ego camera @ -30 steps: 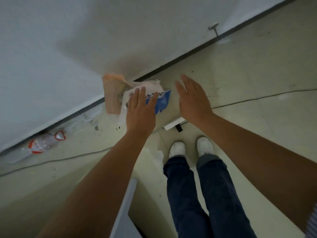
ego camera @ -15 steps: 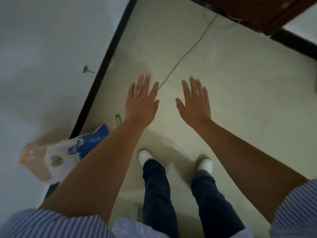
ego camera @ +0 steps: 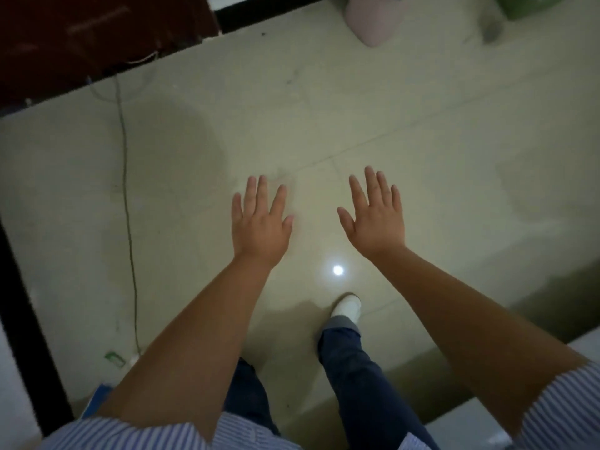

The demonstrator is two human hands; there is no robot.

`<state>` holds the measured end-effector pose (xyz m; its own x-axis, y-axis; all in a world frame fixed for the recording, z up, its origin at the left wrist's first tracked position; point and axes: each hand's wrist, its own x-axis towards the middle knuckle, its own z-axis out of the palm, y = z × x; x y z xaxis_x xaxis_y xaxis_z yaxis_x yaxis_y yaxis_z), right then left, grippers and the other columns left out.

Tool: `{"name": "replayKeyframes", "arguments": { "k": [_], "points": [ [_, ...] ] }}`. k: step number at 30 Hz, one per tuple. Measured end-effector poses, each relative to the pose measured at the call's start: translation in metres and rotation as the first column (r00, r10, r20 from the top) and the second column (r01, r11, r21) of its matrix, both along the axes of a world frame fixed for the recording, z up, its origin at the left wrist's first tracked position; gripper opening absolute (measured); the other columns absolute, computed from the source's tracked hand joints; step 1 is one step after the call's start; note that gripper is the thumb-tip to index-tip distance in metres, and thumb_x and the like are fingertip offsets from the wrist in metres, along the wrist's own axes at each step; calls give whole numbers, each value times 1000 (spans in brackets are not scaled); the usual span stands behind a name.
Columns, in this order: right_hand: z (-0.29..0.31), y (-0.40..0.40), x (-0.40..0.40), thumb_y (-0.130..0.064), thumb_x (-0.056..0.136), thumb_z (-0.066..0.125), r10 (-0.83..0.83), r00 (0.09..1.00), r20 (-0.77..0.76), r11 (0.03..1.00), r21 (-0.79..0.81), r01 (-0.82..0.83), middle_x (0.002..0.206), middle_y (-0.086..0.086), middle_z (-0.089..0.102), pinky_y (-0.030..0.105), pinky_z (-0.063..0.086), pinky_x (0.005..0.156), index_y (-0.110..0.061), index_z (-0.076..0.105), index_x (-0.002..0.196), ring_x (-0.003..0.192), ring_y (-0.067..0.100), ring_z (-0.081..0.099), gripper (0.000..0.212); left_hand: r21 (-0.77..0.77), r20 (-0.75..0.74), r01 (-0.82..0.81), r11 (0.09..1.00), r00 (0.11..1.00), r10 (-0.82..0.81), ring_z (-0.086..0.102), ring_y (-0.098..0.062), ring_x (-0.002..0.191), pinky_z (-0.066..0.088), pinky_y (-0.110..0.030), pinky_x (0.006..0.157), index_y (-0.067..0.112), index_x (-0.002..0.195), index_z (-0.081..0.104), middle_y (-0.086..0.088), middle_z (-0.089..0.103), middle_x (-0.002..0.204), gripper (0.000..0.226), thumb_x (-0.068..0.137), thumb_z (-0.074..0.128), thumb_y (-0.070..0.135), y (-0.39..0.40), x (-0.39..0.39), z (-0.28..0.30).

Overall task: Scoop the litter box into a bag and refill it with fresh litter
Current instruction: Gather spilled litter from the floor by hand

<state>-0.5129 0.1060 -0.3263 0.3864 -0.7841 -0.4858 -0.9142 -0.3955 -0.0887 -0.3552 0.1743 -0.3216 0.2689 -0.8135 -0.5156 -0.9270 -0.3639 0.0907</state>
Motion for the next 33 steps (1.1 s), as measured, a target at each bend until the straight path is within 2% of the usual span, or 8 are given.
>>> {"name": "replayKeyframes", "arguments": {
  "k": [2, 4, 8, 19, 23, 25, 29, 33],
  "points": [
    [9, -40, -55, -55, 91, 6, -91, 996, -14, 996, -7, 91, 157, 11, -5, 41, -4, 117, -16, 1, 148, 145, 27, -7, 69, -11, -14, 50, 999, 999, -50, -9, -23, 146, -4, -40, 118, 24, 151, 6, -7, -4, 159, 57, 100, 24, 41, -52, -47, 10],
    [17, -80, -100, -48, 97, 15, -173, 985, -1, 985, -25, 173, 157, 11, -5, 41, -4, 117, -16, 2, 148, 145, 27, -7, 62, -15, -23, 114, 993, 993, -114, -8, -23, 146, -4, -41, 118, 23, 151, 7, -8, -3, 159, 56, 100, 24, 40, -101, -86, 19],
    [29, -159, -160, -48, 97, 15, -279, 960, 17, 959, -45, 279, 157, 10, -4, 40, -4, 117, -16, 3, 148, 145, 26, -7, 62, -24, 5, 248, 968, 969, -248, -9, -23, 146, -5, -42, 117, 22, 151, 3, -8, -4, 158, 55, 101, 20, 39, -201, -139, 29],
    [37, -418, -282, -40, 98, 24, -561, 828, 7, 828, -1, 561, 157, 9, 0, 37, 0, 118, -14, 6, 148, 145, 24, -4, 59, -22, 2, 436, 900, 900, -436, -5, -23, 146, -1, -44, 117, 16, 151, 2, -9, -1, 158, 57, 101, 21, 38, -517, -245, 26],
    [24, -517, -321, -47, 96, 17, -530, 848, 8, 848, -28, 530, 157, 12, 6, 38, 4, 118, -12, 9, 148, 145, 27, 2, 63, -19, 1, 469, 883, 883, -469, -6, -23, 146, 0, -43, 117, 18, 151, 3, -9, -3, 158, 55, 101, 21, 37, -622, -291, 15],
    [10, -565, -339, -43, 98, 20, -503, 864, -24, 864, 19, 503, 157, 10, 0, 37, 2, 118, -13, 4, 148, 145, 25, -2, 61, -30, 3, 458, 889, 889, -458, -5, -23, 146, 1, -43, 117, 18, 151, 6, -9, -2, 158, 55, 101, 22, 37, -671, -312, 4],
    [-14, -666, -372, -39, 99, 21, -420, 907, -29, 902, 97, 420, 157, 8, -5, 36, -1, 118, -14, -1, 148, 145, 23, -7, 59, 2, -15, 334, 942, 942, -334, -3, -23, 146, 2, -42, 118, 16, 150, 9, -9, 1, 158, 55, 101, 22, 37, -762, -345, -20],
    [-39, -753, -391, -42, 98, 19, -331, 943, -16, 937, 113, 331, 157, 10, 1, 36, 2, 118, -13, 5, 148, 145, 24, -2, 59, 39, -46, 270, 962, 962, -268, -1, -24, 146, 5, -41, 117, 15, 150, 8, -9, 1, 158, 55, 101, 21, 37, -836, -358, -51]
  ]
}}
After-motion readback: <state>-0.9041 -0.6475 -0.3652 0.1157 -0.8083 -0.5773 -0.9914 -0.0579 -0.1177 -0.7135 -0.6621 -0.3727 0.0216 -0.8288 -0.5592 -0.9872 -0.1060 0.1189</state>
